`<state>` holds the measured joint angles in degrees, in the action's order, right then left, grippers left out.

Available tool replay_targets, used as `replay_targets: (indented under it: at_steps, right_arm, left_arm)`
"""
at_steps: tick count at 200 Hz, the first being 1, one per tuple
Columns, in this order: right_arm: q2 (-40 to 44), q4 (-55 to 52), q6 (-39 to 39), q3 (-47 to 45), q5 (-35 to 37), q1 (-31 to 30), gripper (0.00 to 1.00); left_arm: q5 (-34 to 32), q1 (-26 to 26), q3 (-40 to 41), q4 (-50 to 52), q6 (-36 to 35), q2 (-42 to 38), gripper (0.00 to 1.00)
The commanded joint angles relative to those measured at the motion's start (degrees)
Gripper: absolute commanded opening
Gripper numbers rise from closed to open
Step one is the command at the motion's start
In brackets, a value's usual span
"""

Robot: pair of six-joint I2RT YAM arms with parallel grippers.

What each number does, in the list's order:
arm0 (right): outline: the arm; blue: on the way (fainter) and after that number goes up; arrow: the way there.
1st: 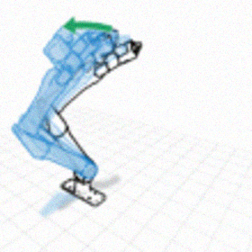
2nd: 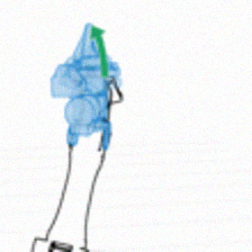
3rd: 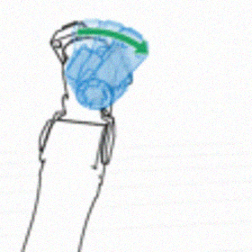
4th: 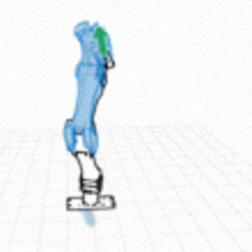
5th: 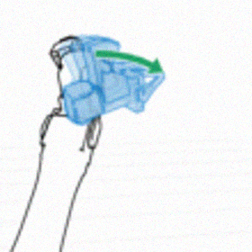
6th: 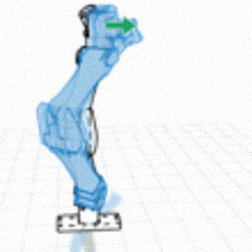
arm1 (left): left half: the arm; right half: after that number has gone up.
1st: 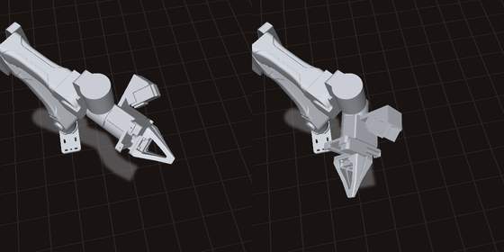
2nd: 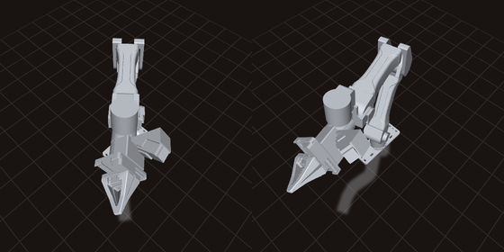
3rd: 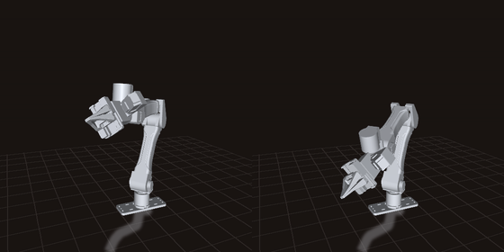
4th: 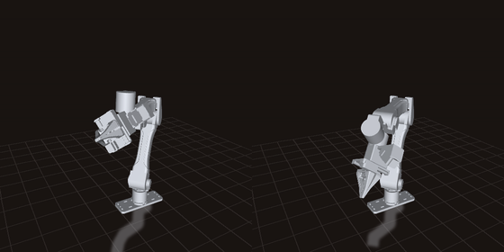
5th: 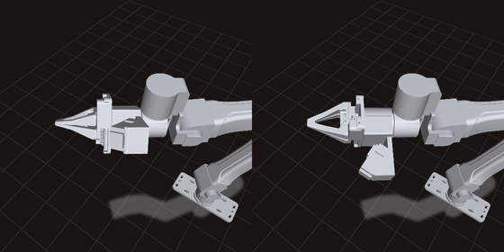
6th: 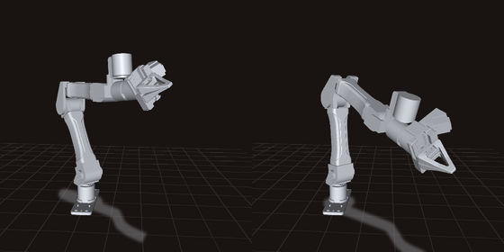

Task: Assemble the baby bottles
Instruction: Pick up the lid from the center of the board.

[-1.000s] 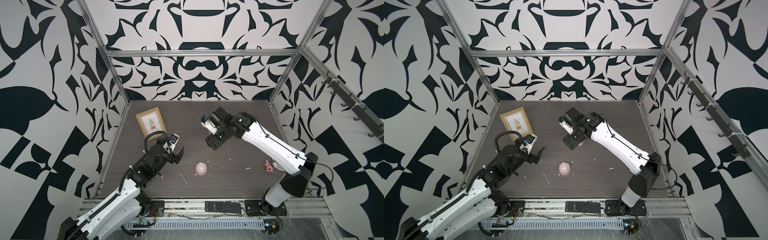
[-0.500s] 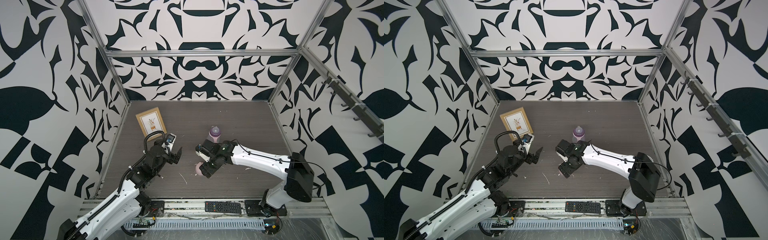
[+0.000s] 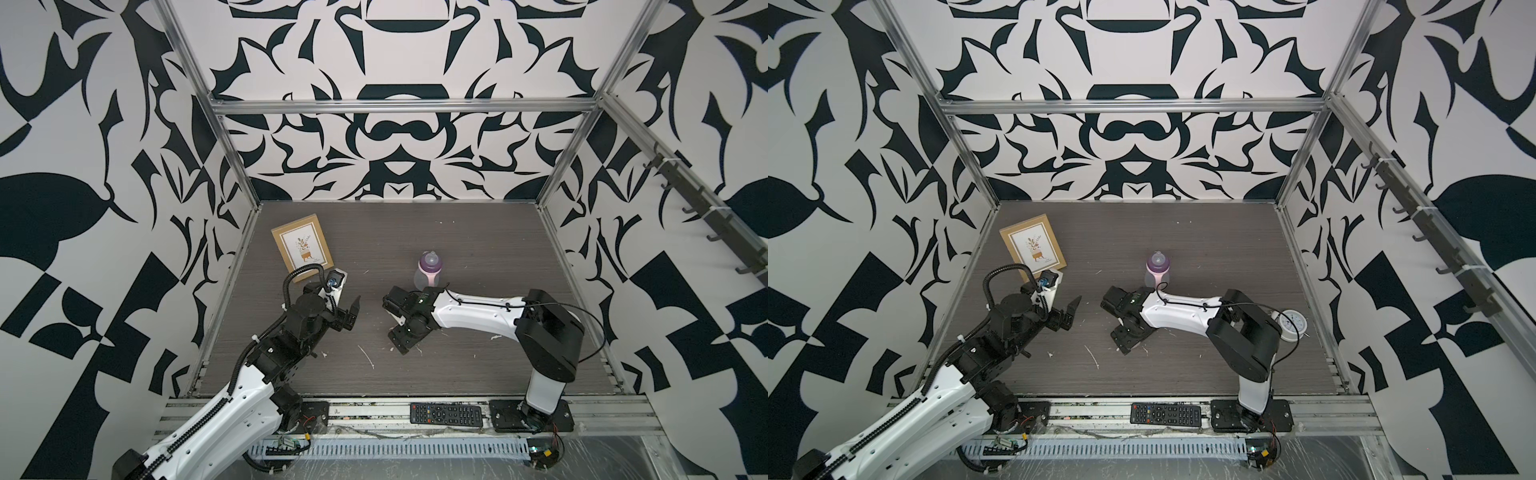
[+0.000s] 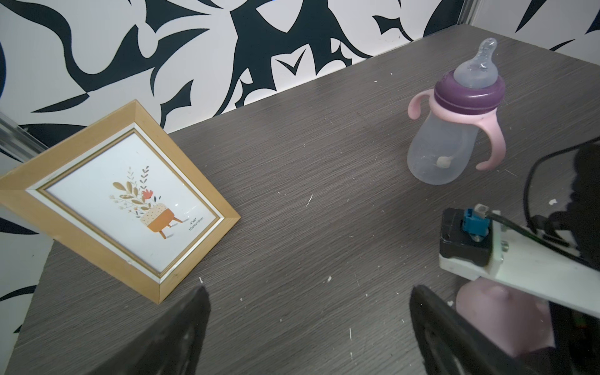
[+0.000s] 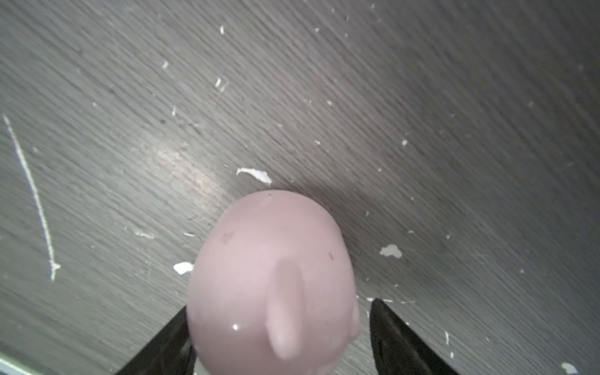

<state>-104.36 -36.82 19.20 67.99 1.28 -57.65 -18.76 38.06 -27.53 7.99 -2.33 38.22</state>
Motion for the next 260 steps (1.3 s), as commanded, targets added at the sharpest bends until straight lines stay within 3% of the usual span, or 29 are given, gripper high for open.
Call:
replay_targets:
  at_steps: [1, 104, 260]
  right_arm:
    - [-0.04, 2.4, 0.94, 1.88, 0.4, -0.6, 0.8]
    - [-1.02, 4.8, 1.76, 2.59, 2.06, -0.8, 0.82]
    - [-3.0, 0.01, 2.01, 4.61, 2.78, -0.78, 0.77]
  left_arm:
    - [-0.86, 0.01, -1.59, 0.55, 0.98, -0.06, 0.99]
    - [0.3, 0.0, -1.76, 1.06, 1.06, 0.46, 0.99]
    - [1.62, -0.01, -2.0, 1.66, 0.79, 1.53, 1.0]
